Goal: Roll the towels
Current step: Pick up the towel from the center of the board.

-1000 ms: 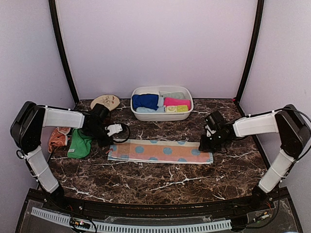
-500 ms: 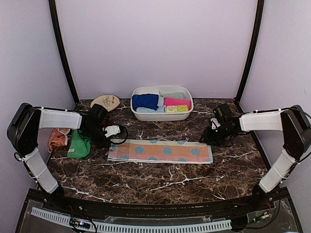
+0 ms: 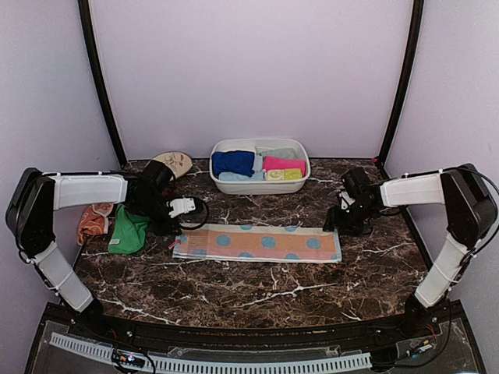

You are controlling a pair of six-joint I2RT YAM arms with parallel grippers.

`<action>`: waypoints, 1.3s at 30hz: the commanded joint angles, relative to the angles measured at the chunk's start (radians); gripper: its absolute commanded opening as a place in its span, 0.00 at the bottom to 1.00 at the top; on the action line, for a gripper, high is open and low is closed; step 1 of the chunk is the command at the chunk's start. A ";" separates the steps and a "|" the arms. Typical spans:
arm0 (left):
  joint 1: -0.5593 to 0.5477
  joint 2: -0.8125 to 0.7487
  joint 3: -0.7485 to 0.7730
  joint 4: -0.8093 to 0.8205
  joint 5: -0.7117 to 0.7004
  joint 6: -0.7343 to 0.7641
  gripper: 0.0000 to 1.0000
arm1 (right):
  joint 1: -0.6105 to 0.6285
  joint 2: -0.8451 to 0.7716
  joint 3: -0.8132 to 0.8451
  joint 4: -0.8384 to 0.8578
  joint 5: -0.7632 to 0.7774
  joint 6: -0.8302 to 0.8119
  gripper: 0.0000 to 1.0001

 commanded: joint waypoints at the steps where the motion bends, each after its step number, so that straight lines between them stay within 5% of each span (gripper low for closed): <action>1: -0.034 0.043 -0.044 -0.013 0.013 -0.020 0.34 | 0.001 0.012 -0.030 0.031 -0.053 -0.007 0.61; 13: -0.038 0.062 -0.189 0.056 -0.067 0.022 0.23 | 0.067 -0.022 -0.112 0.104 -0.127 0.078 0.52; 22: -0.089 0.035 -0.173 -0.024 0.038 -0.020 0.23 | 0.042 -0.072 -0.060 -0.002 -0.017 0.049 0.00; 30: -0.226 0.045 -0.043 -0.183 0.344 -0.091 0.40 | -0.052 -0.152 0.058 -0.260 0.166 -0.048 0.00; 39: -0.113 -0.014 0.068 -0.081 0.215 -0.180 0.47 | -0.048 -0.193 0.100 -0.362 0.186 -0.088 0.00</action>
